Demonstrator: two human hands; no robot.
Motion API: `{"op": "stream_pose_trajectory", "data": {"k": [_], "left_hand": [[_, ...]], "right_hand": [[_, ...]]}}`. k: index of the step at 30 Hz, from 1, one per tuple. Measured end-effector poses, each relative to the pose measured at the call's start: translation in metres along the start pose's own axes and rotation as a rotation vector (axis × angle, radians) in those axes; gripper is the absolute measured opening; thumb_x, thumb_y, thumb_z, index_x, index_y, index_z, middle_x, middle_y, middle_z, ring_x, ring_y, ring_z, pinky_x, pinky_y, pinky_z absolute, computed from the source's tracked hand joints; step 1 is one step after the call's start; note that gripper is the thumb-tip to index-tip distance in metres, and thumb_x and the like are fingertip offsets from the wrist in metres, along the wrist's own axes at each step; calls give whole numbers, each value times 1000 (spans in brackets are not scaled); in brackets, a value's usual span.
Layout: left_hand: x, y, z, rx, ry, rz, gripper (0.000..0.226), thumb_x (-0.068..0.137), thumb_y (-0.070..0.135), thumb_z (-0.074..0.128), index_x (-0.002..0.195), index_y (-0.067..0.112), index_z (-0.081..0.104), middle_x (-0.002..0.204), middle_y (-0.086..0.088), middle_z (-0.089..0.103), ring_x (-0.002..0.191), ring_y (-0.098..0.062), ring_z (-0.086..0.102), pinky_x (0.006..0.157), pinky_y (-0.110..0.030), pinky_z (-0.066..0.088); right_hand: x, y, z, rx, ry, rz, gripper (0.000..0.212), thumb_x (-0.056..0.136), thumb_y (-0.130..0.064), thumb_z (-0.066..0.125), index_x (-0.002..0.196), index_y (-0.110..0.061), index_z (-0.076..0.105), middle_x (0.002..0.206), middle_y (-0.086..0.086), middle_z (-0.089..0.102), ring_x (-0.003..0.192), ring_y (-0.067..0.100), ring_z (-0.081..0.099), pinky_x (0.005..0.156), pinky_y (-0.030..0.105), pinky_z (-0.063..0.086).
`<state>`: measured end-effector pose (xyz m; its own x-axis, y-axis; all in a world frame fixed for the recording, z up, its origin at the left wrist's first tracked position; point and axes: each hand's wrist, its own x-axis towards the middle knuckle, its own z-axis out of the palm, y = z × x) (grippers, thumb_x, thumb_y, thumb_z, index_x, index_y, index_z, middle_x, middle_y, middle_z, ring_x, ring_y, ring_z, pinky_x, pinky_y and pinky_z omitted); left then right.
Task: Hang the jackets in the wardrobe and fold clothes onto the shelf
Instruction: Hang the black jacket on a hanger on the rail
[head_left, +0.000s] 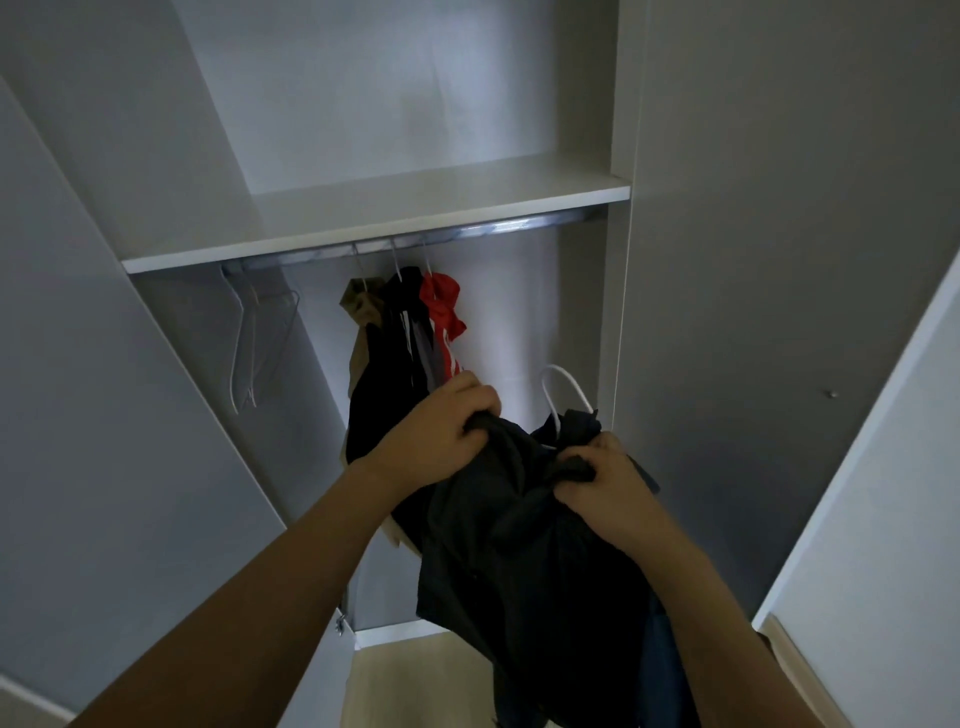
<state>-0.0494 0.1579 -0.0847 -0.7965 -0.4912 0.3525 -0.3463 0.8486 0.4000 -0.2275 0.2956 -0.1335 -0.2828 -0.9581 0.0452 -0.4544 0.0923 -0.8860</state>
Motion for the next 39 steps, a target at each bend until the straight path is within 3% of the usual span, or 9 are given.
{"op": "stream_pose_trajectory", "data": {"k": [1,5,7,11,22,27,31,34,39], "left_hand": [[1,2,1,-26,-2,5,17,79,12,52,92,23,56,96,5,49,88,-11,52,83,-25,45],[-3,9,3,-309,88,-87,32,82,3,56,97,31,49,95,8,54,89,-12,58,80,-26,51],[-7,10,4,-502,127,-147,28,87,4,60,99,27,50,99,0,57,93,-19,62,85,-30,54],[-17,15,16,-576,191,-206,17,92,7,62,98,22,61,104,7,63,100,-10,63,90,-20,50],[-3,20,32,-963,397,-785,13,86,23,54,90,14,62,89,-2,67,86,-18,65,70,-30,51],[23,29,21,-924,251,-745,38,80,39,60,98,6,60,93,-8,62,89,-23,62,77,-33,49],[26,25,24,-868,180,-744,17,90,20,57,98,11,70,96,-10,68,93,-22,64,88,-37,52],[21,24,19,-854,184,-618,20,94,8,49,94,13,68,78,-5,62,76,-12,59,77,-24,52],[12,27,7,-636,46,-386,20,98,5,51,103,19,65,82,-3,61,72,-3,58,76,-16,48]], "right_hand": [[-2,-2,-1,10,-48,28,3,72,-30,68,72,-33,67,104,-19,39,89,-1,52,83,17,44],[-7,-6,-1,72,-208,46,37,52,-67,74,82,-46,67,113,-25,32,98,-6,46,73,2,35],[-9,-7,0,100,-174,13,31,59,-75,70,81,-53,66,113,-27,33,99,-7,46,81,6,34],[-7,-1,8,204,-10,12,16,88,-50,61,74,-49,68,106,-26,46,98,-2,54,94,25,40],[-15,17,24,226,171,-5,23,94,-46,53,105,-31,65,107,-25,48,105,1,53,102,32,41],[-20,18,31,197,187,-51,28,92,-50,53,99,-27,67,98,-26,48,92,-7,54,89,25,46],[-20,20,28,245,193,-47,27,92,-45,56,102,-23,68,96,-25,48,95,-1,56,92,28,48],[-22,22,22,363,144,-8,19,86,-50,62,96,-35,71,96,-27,50,94,-3,57,89,23,47],[-23,23,14,515,130,39,44,70,-68,63,101,-39,73,120,-5,54,102,2,61,94,30,48]]}}
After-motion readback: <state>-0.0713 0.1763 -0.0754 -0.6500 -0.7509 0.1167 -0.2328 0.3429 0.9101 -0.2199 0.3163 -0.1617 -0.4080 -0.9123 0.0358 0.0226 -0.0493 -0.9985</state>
